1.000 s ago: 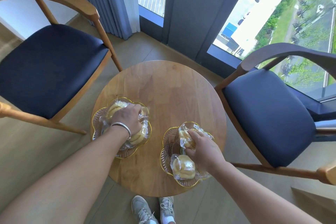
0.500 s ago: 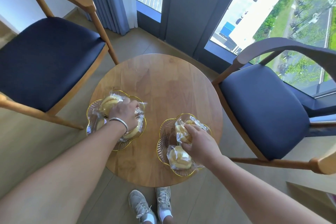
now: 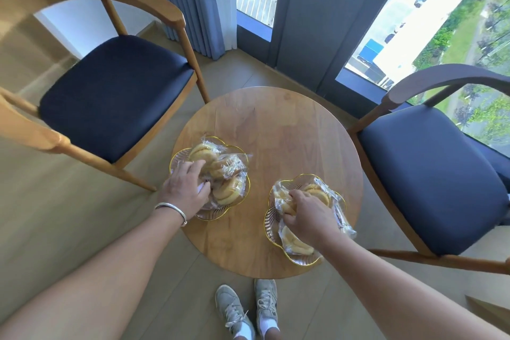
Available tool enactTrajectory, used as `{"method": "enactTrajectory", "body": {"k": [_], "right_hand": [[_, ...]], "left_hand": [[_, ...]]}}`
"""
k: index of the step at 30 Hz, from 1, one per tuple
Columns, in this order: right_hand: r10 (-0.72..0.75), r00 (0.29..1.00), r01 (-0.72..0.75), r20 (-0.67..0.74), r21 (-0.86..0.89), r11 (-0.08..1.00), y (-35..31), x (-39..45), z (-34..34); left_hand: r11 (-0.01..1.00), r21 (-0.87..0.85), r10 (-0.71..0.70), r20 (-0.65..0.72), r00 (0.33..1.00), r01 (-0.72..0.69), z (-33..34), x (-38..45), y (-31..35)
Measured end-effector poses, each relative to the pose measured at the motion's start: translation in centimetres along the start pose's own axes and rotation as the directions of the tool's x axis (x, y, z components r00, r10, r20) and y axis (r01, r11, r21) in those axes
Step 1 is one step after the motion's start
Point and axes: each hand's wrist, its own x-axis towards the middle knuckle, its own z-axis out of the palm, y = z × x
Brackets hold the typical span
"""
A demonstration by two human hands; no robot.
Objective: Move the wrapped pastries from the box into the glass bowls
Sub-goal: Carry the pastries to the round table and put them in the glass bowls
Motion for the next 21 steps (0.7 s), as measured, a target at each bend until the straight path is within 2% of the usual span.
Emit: {"method": "enactTrajectory", "body": {"k": [13, 21], "right_hand": [[-0.030, 0.999, 0.030, 0.018, -0.031, 0.999, 0.9, -0.4, 2.6], [-0.103, 0.994, 0.101, -0.028, -0.080, 0.992, 1.5, -0.1, 3.7]], "left_hand": [[0.987, 0.155, -0.036, 0.023, 0.999, 0.032, 2.2, -1.2, -2.6], [0.977, 0.211, -0.014, 0.041, 0.999, 0.005, 3.0, -0.8, -2.8]]}}
